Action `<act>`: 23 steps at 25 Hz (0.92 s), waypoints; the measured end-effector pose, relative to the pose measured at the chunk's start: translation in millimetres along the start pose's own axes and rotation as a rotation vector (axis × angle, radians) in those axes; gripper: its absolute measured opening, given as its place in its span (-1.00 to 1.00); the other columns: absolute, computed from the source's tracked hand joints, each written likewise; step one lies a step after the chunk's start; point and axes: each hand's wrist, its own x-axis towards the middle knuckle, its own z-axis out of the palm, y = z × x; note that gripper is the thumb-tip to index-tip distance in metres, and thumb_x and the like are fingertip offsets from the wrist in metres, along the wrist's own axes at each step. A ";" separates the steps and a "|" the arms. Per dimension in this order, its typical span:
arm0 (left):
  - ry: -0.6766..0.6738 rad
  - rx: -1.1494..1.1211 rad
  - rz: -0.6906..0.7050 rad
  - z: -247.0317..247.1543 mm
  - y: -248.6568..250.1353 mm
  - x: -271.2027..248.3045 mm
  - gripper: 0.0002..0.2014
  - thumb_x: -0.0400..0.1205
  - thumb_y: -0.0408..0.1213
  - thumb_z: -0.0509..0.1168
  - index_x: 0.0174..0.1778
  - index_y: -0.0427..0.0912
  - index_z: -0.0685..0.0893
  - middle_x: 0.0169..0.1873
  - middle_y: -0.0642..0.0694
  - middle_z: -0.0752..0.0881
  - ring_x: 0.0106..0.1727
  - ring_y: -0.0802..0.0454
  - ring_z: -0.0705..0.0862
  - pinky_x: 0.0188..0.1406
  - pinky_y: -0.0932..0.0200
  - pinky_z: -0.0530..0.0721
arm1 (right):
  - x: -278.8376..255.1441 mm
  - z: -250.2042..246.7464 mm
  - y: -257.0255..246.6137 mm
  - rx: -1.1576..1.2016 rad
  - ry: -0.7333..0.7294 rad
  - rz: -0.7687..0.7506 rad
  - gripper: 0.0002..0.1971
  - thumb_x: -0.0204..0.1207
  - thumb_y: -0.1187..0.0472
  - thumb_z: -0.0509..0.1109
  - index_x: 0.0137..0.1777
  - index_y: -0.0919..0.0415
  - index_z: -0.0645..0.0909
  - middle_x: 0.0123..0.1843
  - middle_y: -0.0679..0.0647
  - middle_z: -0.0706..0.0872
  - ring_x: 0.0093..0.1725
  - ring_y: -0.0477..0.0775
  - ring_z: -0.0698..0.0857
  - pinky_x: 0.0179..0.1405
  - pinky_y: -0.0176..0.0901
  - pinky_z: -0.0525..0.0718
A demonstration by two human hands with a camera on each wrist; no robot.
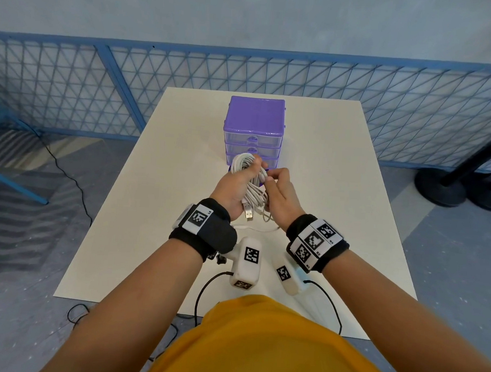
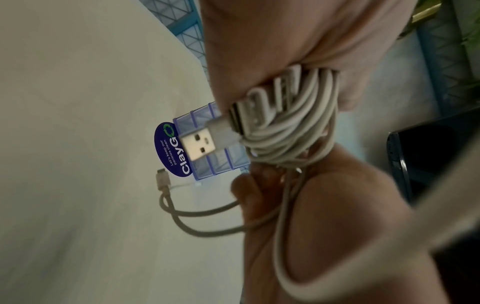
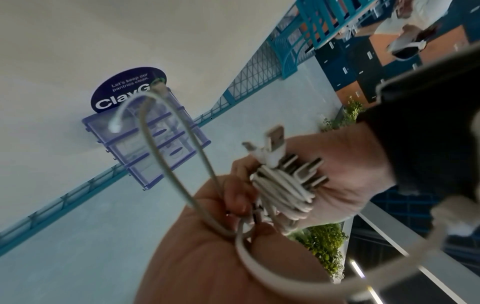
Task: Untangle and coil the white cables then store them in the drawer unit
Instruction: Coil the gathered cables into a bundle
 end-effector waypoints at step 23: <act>0.175 -0.399 0.026 -19.3 5.4 8.1 -0.73 0.67 -0.23 0.18 -0.37 -0.11 0.54 -0.54 0.03 0.59 -0.58 0.17 0.58 -0.58 0.30 0.60 | -5.9 -19.2 5.5 -0.532 -0.356 -0.026 -0.85 0.62 0.23 0.10 -0.16 0.15 0.45 -0.42 -0.09 0.51 -0.42 -0.15 0.47 -0.42 -0.48 0.46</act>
